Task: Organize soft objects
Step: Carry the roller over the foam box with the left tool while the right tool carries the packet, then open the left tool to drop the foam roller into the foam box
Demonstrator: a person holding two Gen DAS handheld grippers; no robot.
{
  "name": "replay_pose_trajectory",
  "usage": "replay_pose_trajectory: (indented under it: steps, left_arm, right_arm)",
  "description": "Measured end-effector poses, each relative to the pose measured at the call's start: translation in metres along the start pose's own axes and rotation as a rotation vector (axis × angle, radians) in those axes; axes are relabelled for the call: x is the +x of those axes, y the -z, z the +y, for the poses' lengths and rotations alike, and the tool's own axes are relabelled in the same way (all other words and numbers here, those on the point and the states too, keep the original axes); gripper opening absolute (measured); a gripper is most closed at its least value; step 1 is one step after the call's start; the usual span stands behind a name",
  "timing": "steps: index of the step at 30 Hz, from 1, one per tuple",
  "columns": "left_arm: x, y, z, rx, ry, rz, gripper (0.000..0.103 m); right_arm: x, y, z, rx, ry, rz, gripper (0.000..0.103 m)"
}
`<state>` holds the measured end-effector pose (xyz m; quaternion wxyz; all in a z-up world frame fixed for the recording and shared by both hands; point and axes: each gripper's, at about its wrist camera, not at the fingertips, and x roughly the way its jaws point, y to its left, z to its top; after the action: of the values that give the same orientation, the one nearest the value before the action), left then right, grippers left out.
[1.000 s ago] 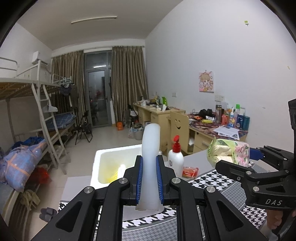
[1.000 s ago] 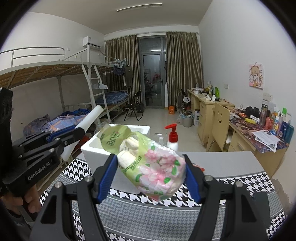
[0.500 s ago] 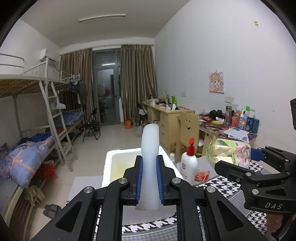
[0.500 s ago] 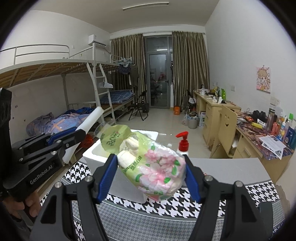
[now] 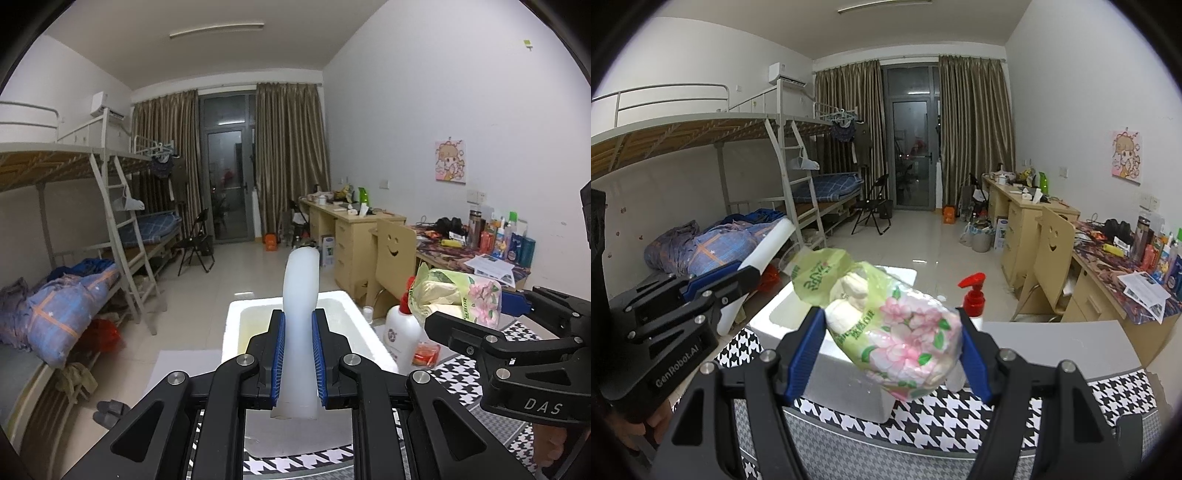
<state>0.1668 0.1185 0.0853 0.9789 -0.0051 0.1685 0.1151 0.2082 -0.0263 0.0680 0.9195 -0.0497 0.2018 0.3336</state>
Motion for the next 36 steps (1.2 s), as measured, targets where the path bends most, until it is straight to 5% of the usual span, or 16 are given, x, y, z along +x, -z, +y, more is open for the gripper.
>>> replay_pose_trajectory:
  steps: [29,33,36]
  left_arm:
    - [0.077,0.003,0.012,-0.015,0.025,0.152,0.019]
    - [0.085,0.008,0.017,-0.017,0.015,0.179,0.027]
    - [0.086,0.011,0.022,-0.022,-0.008,0.185,0.074]
  right_arm:
    - [0.047,-0.011,0.001,0.014,0.022,0.070,0.073]
    - [0.051,-0.012,0.000,0.016,0.025,0.073,0.073]
    - [0.055,-0.014,0.000,0.014,0.026,0.080,0.073]
